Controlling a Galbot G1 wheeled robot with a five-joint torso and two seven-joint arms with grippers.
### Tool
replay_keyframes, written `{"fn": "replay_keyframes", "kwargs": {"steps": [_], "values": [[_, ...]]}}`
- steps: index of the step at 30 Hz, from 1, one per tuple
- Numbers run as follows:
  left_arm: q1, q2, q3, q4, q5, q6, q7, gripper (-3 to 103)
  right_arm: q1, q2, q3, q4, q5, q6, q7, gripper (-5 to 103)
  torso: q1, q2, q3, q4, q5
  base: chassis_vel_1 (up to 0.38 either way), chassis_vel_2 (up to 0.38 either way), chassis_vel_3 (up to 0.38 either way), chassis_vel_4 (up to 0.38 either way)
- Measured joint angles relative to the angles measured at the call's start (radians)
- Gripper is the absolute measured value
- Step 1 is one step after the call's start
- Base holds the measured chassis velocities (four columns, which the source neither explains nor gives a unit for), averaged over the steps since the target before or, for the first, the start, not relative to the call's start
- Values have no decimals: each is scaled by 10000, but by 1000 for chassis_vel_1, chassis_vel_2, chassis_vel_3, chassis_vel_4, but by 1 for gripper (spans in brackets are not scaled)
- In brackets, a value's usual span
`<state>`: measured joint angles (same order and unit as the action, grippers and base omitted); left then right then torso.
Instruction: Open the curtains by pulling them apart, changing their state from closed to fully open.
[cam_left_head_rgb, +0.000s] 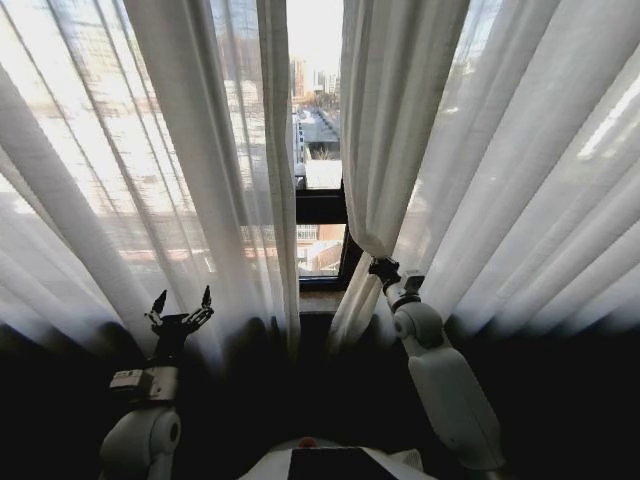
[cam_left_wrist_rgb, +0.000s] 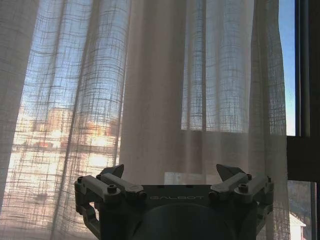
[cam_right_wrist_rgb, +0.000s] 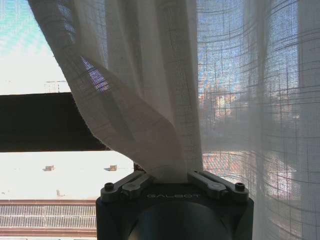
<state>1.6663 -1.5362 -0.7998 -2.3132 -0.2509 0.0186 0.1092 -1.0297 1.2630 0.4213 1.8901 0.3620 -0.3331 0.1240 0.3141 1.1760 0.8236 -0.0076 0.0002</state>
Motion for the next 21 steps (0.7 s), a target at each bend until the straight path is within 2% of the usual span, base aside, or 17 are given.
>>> {"fn": "replay_keyframes", "kwargs": {"steps": [21], "values": [[169,-132,24,-154,141,-11,228,100,-162,-85,771,-69,121,83,-213,0,0,0,0,0,0,-197,-200,200,194]]}}
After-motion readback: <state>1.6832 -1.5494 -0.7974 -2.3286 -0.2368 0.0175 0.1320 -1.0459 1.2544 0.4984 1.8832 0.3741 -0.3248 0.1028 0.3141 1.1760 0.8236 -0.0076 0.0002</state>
